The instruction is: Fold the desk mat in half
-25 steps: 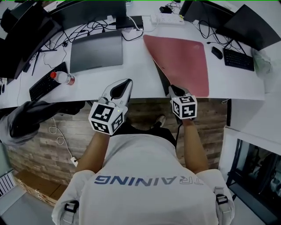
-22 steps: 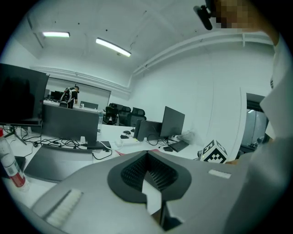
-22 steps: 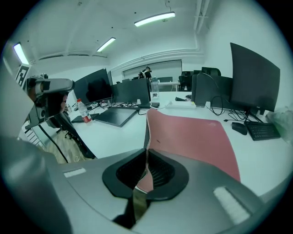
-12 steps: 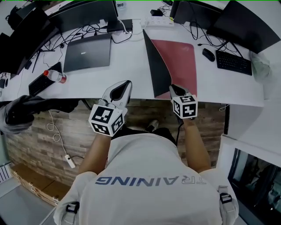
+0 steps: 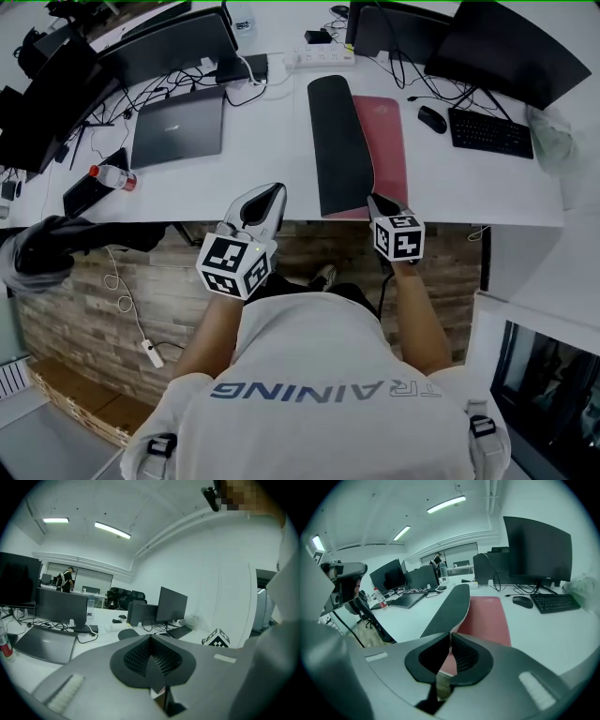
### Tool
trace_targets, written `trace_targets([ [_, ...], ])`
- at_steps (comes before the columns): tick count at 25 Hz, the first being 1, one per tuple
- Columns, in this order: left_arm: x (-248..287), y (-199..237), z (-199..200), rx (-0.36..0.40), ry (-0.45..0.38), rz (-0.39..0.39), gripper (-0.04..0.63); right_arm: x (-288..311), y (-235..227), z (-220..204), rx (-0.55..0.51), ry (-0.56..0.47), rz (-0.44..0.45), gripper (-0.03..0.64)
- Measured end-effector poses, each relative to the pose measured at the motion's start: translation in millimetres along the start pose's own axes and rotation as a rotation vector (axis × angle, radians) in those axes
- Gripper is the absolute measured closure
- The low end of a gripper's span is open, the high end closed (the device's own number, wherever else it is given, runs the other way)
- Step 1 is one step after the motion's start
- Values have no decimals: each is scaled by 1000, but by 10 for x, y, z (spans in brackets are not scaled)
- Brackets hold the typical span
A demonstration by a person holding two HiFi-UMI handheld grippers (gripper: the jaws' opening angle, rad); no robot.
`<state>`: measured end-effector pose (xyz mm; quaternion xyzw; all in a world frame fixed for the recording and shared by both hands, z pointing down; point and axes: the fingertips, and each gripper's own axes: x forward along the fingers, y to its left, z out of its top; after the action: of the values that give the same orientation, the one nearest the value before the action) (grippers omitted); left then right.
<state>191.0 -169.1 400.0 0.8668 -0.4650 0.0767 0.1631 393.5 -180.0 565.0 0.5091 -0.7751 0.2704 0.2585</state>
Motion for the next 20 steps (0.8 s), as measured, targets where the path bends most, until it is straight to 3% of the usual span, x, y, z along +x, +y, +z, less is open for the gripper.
trace_targets([
  [9,209,-239,-47,14,21,-51,592,-21,-593,-442,237,33,-40,581],
  [20,356,-417,-76,19,31,-93,592,-112,-1062,-677,257,65,-150,581],
])
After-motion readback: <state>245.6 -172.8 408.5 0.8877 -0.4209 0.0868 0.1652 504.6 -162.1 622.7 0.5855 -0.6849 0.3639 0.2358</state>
